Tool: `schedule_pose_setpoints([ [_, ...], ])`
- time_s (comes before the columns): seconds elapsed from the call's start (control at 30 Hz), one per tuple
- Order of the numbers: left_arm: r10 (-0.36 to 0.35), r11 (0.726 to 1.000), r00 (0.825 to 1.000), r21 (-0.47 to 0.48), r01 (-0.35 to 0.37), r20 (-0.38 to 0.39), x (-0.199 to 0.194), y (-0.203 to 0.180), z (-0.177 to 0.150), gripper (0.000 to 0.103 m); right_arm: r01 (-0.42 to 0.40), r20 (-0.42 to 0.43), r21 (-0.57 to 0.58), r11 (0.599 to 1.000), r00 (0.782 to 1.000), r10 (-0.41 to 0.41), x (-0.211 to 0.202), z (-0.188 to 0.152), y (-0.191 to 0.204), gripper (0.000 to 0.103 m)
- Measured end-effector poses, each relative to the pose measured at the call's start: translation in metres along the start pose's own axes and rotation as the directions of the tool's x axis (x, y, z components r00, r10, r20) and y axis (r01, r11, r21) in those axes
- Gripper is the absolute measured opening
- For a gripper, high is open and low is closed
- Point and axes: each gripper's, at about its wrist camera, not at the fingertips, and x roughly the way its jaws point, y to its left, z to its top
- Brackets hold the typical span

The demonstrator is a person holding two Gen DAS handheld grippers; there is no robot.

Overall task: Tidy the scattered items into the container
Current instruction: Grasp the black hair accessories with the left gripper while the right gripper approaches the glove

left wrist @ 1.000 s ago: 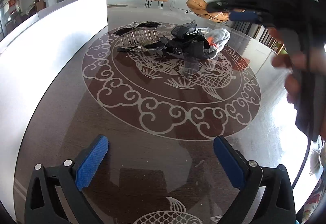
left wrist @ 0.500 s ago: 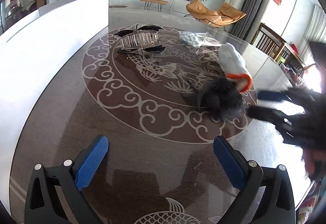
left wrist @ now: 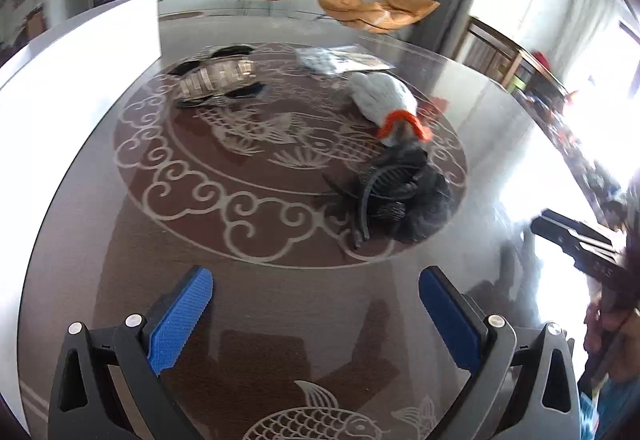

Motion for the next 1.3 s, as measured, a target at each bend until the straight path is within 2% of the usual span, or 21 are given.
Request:
schedule_pose_setpoints([
  [0.07, -0.007, 0.996, 1.0, 0.089, 0.008, -0.007, 0.0, -0.013, 0.01, 0.103, 0.034, 0.001, 0.0, 0.999, 0.999, -0.034, 0.001, -0.002, -0.004, 0.052],
  [0.2, -0.078, 0.986, 0.995, 0.143, 0.085, -0.056, 0.018, -0.028, 0.041, 0.103, 0.058, 0.014, -0.003, 0.998, 0.998, -0.058, -0.001, -0.004, -0.002, 0.052],
  [0.37, -0.031, 0.96, 0.997, 0.276, 0.05, -0.07, 0.049, -0.052, 0.066, 0.103, 0.122, 0.002, -0.051, 0.991, 0.993, -0.122, 0.003, -0.005, 0.011, 0.054],
  [0.53, -0.019, 0.944, 0.99, 0.323, 0.063, -0.138, 0.077, -0.06, 0.076, 0.103, 0.095, 0.002, -0.035, 0.995, 0.995, -0.095, 0.003, -0.004, 0.007, 0.055],
  [0.63, -0.025, 0.942, 0.991, 0.328, 0.068, -0.133, 0.078, -0.061, 0.077, 0.103, 0.117, 0.001, -0.052, 0.992, 0.993, -0.117, 0.004, -0.003, 0.011, 0.056],
  [0.73, -0.038, 0.945, 0.996, 0.32, 0.062, -0.083, 0.074, -0.059, 0.072, 0.103, 0.108, -0.001, -0.045, 0.993, 0.994, -0.108, 0.004, -0.002, 0.01, 0.056],
  [0.83, -0.038, 0.94, 0.993, 0.332, 0.072, -0.108, 0.073, -0.059, 0.072, 0.103, 0.109, -0.001, -0.047, 0.993, 0.994, -0.109, 0.005, -0.001, 0.01, 0.057],
  [0.87, -0.03, 0.941, 0.993, 0.33, 0.068, -0.118, 0.072, -0.059, 0.073, 0.103, 0.108, -0.001, -0.047, 0.993, 0.994, -0.108, 0.005, -0.001, 0.01, 0.057],
  [0.9, -0.021, 0.946, 0.994, 0.318, 0.056, -0.112, 0.07, -0.058, 0.074, 0.091, 0.107, -0.001, -0.047, 0.993, 0.994, -0.108, 0.005, -0.001, 0.01, 0.057],
  [0.93, -0.012, 0.954, 0.995, 0.298, 0.04, -0.096, 0.066, -0.055, 0.076, 0.07, 0.107, -0.001, -0.046, 0.993, 0.994, -0.107, 0.005, -0.001, 0.01, 0.057],
  [0.97, -0.001, 0.962, 0.996, 0.273, 0.025, -0.086, 0.062, -0.052, 0.076, 0.065, 0.106, -0.001, -0.046, 0.993, 0.994, -0.106, 0.005, -0.002, 0.01, 0.057],
  [1.07, -0.002, 0.977, 0.997, 0.212, 0.019, -0.08, 0.05, -0.036, 0.066, 0.065, 0.106, -0.001, -0.046, 0.993, 0.994, -0.106, 0.005, -0.001, 0.01, 0.058],
  [1.17, 0.093, 0.983, 0.995, 0.161, -0.086, -0.034, 0.028, -0.02, 0.044, 0.065, 0.106, -0.001, -0.046, 0.993, 0.994, -0.106, 0.005, -0.001, 0.01, 0.058],
  [1.23, 0.145, 0.988, 0.989, 0.064, -0.144, -0.009, 0.011, 0.002, 0.03, 0.065, 0.107, 0.0, -0.043, 0.993, 0.994, -0.107, 0.005, -0.001, 0.01, 0.058],
  [1.27, 0.159, 0.987, 0.987, 0.014, -0.159, -0.003, 0.003, 0.015, 0.023, 0.065, 0.096, 0.003, -0.014, 0.995, 0.995, -0.096, 0.005, 0.0, 0.009, 0.058],
  [1.3, 0.167, 0.986, 0.986, -0.022, -0.167, 0.003, -0.002, 0.026, 0.018, 0.065, 0.045, 0.005, 0.046, 0.998, 0.999, -0.045, 0.006, 0.005, 0.006, 0.059],
])
